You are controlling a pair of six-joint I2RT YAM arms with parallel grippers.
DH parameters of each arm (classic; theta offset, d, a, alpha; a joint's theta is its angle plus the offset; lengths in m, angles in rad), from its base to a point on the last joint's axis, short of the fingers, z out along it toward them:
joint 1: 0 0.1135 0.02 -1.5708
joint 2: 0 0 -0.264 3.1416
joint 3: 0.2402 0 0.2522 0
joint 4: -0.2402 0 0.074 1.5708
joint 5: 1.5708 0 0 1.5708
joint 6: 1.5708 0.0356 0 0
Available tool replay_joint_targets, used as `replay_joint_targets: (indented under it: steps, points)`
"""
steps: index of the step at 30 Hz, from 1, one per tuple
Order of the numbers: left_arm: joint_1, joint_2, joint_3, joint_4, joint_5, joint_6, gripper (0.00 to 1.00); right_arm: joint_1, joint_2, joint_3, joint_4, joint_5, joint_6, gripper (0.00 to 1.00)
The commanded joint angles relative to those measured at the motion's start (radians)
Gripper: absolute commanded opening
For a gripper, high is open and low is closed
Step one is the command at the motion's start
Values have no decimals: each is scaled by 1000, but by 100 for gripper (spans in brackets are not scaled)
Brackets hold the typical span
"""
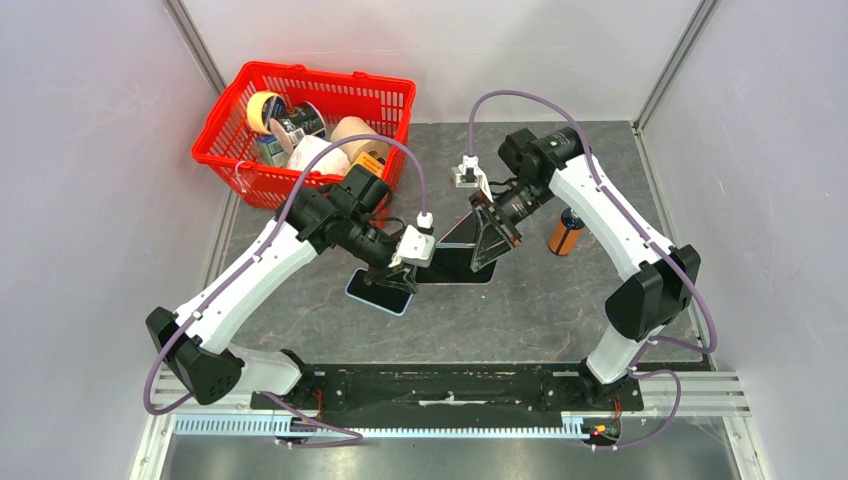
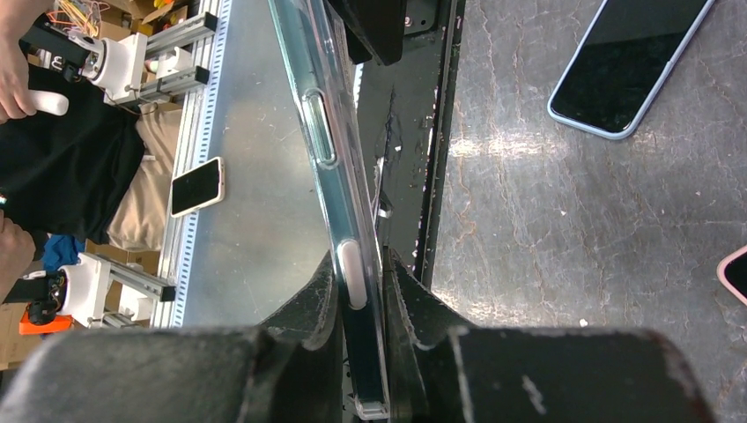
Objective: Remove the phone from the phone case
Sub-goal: Remove the phone case from the phone.
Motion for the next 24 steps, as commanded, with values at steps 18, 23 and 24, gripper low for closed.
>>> replay_joint_targets:
  steps: [18, 23, 24]
  points:
    - [-104, 47, 56, 400, 24, -67, 2, 101, 5, 14, 36, -104, 131, 0]
    - [-42, -12, -20, 435, 27, -138, 3, 88, -31, -3, 50, -70, 138, 0]
    - [-25, -26, -38, 438, 30, -147, 5, 83, -40, -7, 56, -65, 143, 0]
